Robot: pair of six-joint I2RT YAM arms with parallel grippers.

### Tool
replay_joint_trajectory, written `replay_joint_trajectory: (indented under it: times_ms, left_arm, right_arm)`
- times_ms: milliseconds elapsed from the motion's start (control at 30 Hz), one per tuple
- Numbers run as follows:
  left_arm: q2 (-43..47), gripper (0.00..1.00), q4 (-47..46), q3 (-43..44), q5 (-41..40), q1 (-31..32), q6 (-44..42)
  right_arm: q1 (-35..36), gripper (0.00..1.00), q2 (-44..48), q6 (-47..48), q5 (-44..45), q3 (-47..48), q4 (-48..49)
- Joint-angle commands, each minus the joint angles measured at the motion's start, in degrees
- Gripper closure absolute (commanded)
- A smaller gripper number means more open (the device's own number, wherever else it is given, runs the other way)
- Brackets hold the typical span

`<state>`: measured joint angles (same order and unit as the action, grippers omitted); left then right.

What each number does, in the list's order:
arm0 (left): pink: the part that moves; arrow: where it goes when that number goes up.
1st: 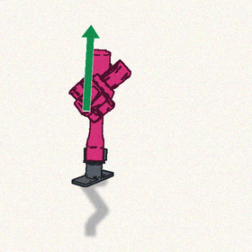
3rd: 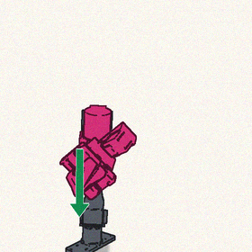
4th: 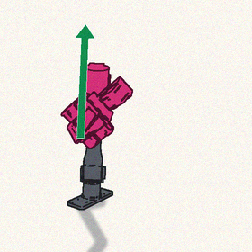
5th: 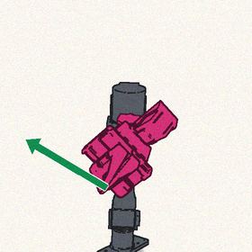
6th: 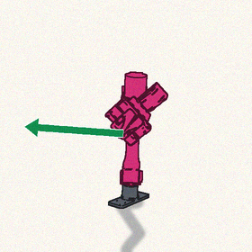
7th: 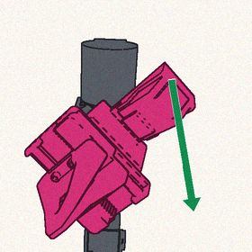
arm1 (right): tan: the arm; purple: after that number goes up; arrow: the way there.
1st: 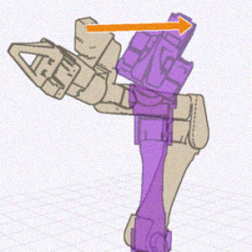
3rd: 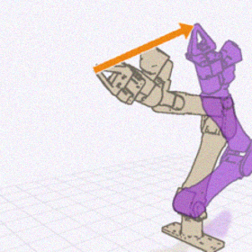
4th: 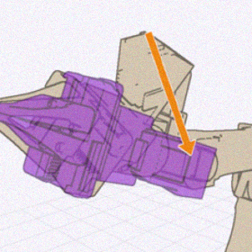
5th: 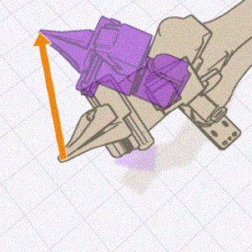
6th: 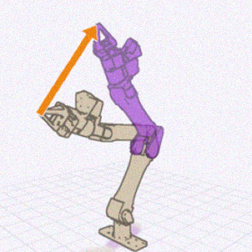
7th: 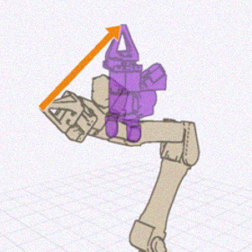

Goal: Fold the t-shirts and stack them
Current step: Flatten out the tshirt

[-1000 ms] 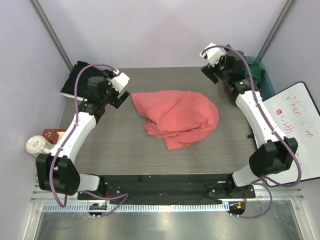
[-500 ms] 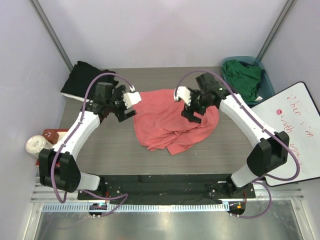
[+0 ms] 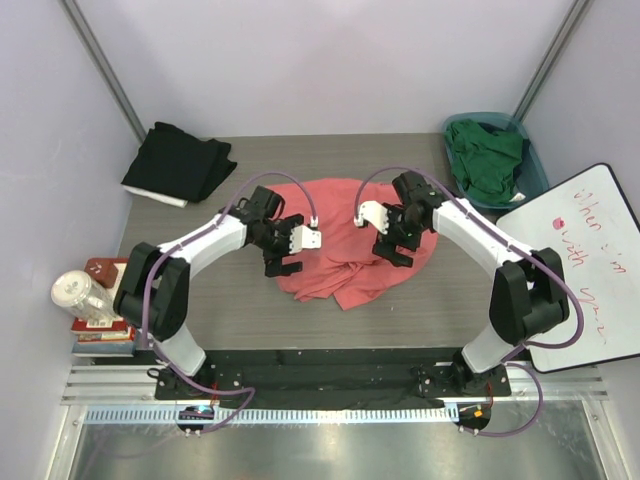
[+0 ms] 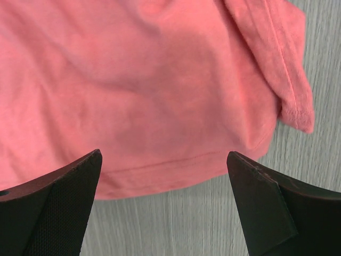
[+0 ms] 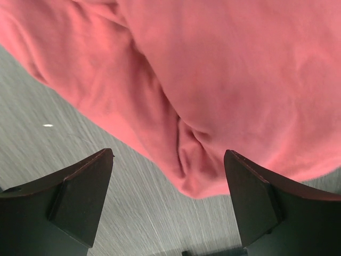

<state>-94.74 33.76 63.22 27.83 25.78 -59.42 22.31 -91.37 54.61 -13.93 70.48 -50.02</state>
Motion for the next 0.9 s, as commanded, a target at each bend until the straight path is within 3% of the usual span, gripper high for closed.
replay_joint_trajectory:
  times_ms: [0, 233, 333, 400, 433, 467, 500, 667, 867]
  left_arm:
    - [-2.5, 0.0, 0.4, 3.8, -0.2, 1.4, 0.4]
    - [-8.3, 0.02, 0.1, 6.0, -3.3, 3.6, 1.4]
    - [-11.0, 0.1, 0.4, 8.1, -5.2, 4.1, 1.9]
    - [-12.0, 0.3, 0.7, 8.7, -6.2, 4.2, 1.7]
    - [-12.4, 0.46, 0.9, 8.9, -6.6, 4.2, 1.7]
    - [-13.2, 0.81, 0.9, 9.1, -8.1, 4.2, 1.6]
    - [-13.5, 1.0, 0.9, 9.2, -9.1, 4.2, 1.4]
    - [-12.3, 1.0, -4.8, 8.1, -19.9, 2.9, 1.0]
    - [-10.9, 1.0, -4.8, 10.4, -27.4, -5.1, 1.3]
  right_arm:
    - [-3.1, 0.09, 2.8, 0.8, 2.2, 1.2, 2.6]
    - [-6.2, 0.09, 1.9, 0.5, 1.7, 5.1, 3.0]
    - [-7.3, 0.09, 1.0, 0.3, 1.5, 7.1, 3.3]
    - [-7.8, 0.09, 0.8, 0.4, 1.2, 8.4, 3.3]
    - [-8.3, 0.09, 0.7, 0.6, 1.1, 8.5, 3.3]
    - [-8.5, 0.09, 0.6, 0.8, 1.1, 8.7, 3.3]
    - [-8.7, 0.09, 0.6, 1.1, 1.1, 9.1, 3.3]
    - [-10.1, 0.09, 0.7, 1.5, 0.8, 10.1, 3.3]
    - [-10.4, 0.07, 1.6, 3.8, -3.0, 9.1, -0.9]
